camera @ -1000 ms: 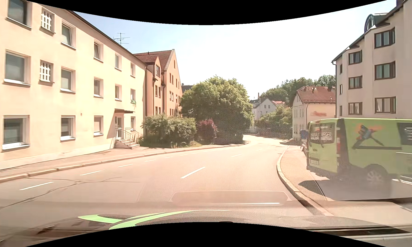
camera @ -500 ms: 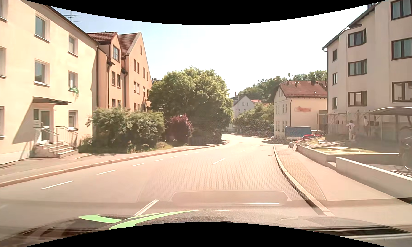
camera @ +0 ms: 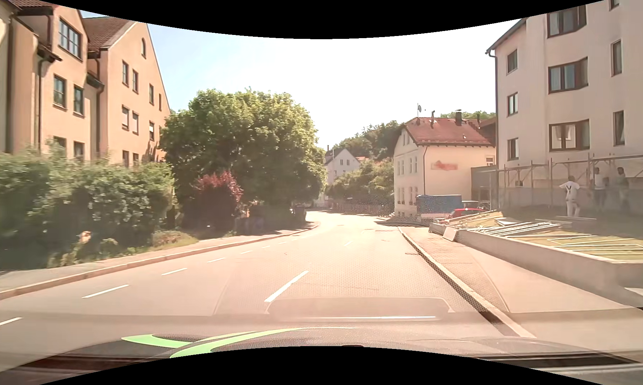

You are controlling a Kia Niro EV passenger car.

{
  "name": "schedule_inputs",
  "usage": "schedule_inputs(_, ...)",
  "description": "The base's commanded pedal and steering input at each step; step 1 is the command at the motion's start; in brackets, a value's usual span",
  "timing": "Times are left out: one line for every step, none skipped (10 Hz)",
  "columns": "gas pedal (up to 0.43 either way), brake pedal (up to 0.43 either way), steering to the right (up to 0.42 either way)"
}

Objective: Follow the waypoints while adhering to traffic rules and regulations

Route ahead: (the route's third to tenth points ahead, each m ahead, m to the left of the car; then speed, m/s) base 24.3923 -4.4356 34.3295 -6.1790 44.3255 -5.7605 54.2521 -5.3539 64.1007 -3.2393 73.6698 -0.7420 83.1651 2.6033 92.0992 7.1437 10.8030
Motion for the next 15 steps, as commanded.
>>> schedule_inputs(0.0, 0.0, 0.104)
schedule_inputs(0.0, 0.0, 0.097)
schedule_inputs(0.0, 0.006, 0.091)
schedule_inputs(0.0, 0.012, 0.083)
schedule_inputs(0.0, 0.03, 0.076)
schedule_inputs(0.0, 0.037, 0.07)
schedule_inputs(0.0, 0.043, 0.058)
schedule_inputs(0.0, 0.043, 0.045)
schedule_inputs(0.0, 0.043, 0.032)
schedule_inputs(0.0, 0.043, 0.025)
schedule_inputs(0.0, 0.043, 0.018)
schedule_inputs(0.0, 0.043, 0.011)
schedule_inputs(0.0, 0.043, 0.008)
schedule_inputs(0.0, 0.043, 0.006)
schedule_inputs(0.0, 0.043, 0.003)
